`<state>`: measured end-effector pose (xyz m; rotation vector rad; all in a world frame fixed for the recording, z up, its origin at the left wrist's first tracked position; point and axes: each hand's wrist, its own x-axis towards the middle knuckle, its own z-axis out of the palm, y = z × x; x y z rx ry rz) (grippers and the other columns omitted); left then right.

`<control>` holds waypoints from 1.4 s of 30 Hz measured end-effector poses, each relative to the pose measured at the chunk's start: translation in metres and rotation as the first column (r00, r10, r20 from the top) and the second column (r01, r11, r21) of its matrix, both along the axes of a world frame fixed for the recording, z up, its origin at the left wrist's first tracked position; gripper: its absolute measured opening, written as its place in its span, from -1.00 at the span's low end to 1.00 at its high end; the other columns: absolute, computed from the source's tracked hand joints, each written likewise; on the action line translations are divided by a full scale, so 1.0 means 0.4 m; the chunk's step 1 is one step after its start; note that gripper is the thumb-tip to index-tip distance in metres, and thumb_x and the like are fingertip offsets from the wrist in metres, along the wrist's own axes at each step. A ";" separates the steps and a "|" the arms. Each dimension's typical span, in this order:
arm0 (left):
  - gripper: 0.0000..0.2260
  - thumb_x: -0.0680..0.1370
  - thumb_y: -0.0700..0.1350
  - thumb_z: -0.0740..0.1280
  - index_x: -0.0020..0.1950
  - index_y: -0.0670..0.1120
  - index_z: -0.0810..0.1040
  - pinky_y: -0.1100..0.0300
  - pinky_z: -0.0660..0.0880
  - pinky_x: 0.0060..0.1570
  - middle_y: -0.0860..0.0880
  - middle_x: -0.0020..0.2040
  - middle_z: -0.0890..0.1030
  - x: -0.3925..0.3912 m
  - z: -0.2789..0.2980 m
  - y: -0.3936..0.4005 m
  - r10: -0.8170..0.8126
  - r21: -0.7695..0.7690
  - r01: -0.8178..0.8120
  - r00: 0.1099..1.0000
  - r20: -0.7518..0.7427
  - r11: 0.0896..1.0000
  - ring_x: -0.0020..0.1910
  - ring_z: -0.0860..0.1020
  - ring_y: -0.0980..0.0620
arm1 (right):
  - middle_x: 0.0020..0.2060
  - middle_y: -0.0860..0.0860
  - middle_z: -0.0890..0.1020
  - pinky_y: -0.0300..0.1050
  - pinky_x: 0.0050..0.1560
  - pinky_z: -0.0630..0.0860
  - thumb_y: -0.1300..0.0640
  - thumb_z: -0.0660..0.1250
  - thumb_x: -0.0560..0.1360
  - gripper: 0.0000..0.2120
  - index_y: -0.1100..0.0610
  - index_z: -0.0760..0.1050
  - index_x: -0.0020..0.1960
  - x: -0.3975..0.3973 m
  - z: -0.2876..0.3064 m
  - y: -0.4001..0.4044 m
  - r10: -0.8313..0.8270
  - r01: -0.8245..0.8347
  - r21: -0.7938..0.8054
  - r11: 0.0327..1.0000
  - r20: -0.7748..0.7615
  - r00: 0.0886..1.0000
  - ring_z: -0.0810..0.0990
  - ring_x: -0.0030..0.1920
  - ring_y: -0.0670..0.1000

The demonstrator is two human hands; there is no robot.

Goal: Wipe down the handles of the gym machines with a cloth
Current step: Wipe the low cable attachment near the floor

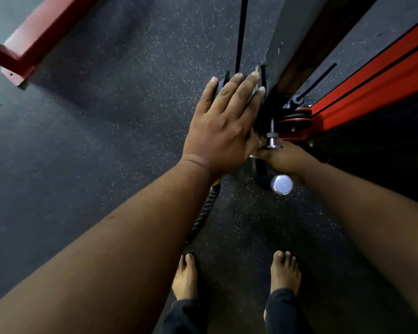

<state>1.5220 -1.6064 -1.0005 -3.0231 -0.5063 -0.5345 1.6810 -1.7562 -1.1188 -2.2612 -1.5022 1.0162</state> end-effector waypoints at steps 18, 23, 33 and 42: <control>-0.43 0.63 0.06 0.20 0.62 -0.12 0.29 -0.24 0.11 0.57 -0.13 0.63 0.26 -0.004 0.043 0.002 -0.021 -0.089 0.006 0.984 -0.176 0.996 0.61 0.22 -0.14 | 0.17 0.01 0.71 -0.14 0.22 0.56 0.35 0.20 0.65 -0.72 0.17 0.63 0.21 -0.098 0.318 -0.178 -0.511 0.561 -0.206 0.802 -0.724 0.464 0.65 0.25 0.01; -0.43 0.71 0.01 0.06 0.68 -0.15 0.05 -0.24 0.01 0.59 -0.15 0.68 0.06 -0.094 0.049 -0.022 -0.028 -0.158 -0.002 0.982 -0.185 0.987 0.66 0.03 -0.12 | 0.23 -0.09 0.65 -0.14 0.27 0.50 0.23 0.26 0.66 -0.67 -0.01 0.59 0.35 -0.105 0.383 -0.071 -0.170 0.183 0.010 0.983 -0.326 0.930 0.61 0.23 -0.09; -0.36 0.58 -0.27 -0.08 0.68 -0.14 -0.15 -0.15 -0.11 0.62 -0.08 0.65 -0.24 -0.220 0.021 -0.073 -0.043 -0.286 -0.038 0.961 -0.272 0.958 0.65 -0.19 -0.04 | 0.51 0.23 0.38 0.28 0.45 0.30 0.29 0.19 0.62 -0.54 0.22 0.35 0.52 -0.298 0.294 0.086 0.918 -0.367 -0.884 0.291 0.150 0.366 0.34 0.48 0.34; -0.32 0.64 -0.22 0.03 0.66 -0.12 -0.30 -0.18 -0.20 0.61 -0.07 0.63 -0.38 -0.260 0.044 -0.064 -0.068 -0.286 -0.044 0.928 -0.368 0.957 0.65 -0.26 -0.04 | 0.17 0.01 0.60 0.06 0.23 0.43 0.24 0.26 0.60 -0.74 0.04 0.57 0.23 -0.240 0.458 0.036 0.848 -0.503 -0.718 0.481 0.235 0.475 0.50 0.28 0.08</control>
